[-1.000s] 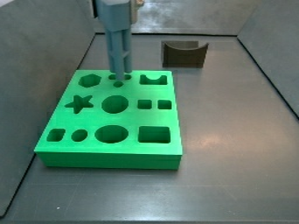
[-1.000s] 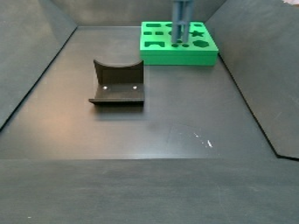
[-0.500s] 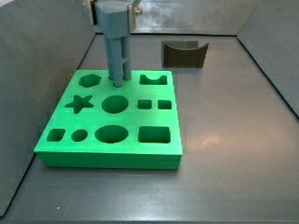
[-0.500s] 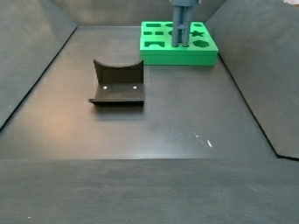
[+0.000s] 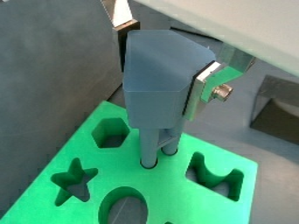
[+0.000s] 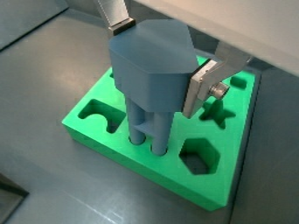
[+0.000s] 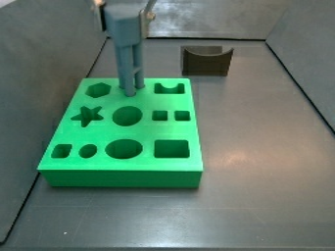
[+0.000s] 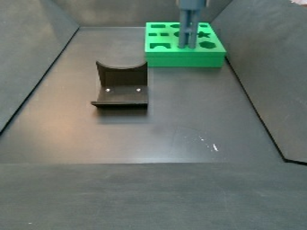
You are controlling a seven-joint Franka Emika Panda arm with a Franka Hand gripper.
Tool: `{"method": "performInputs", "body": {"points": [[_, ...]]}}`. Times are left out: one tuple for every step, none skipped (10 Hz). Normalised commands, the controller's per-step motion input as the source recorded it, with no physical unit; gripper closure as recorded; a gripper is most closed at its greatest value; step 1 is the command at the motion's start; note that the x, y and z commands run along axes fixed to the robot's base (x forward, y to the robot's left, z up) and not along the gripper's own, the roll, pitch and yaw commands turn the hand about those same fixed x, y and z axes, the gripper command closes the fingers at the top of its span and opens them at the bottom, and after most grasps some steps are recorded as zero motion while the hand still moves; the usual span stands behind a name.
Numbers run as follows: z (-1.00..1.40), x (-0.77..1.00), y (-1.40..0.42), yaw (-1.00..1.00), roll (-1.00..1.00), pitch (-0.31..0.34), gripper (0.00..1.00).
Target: Insert the 3 prong object.
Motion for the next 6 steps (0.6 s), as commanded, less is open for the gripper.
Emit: {"method": "performInputs", "body": {"points": [[-0.53,-0.03,0.13,0.0,-0.08,-0.047,1.0],[-0.57,0.0,0.01,0.0,-0.14,-0.041,1.0],[-0.5,0.08,0.0,0.0,0.0,-0.001,1.0],[-0.26,0.0,-0.05,-0.09,-0.09,-0.001,1.0],[-0.08,0.0,0.0,0.0,-0.09,0.0,1.0],[0.0,0.0,0.0,0.0,0.0,0.0,1.0]]}}
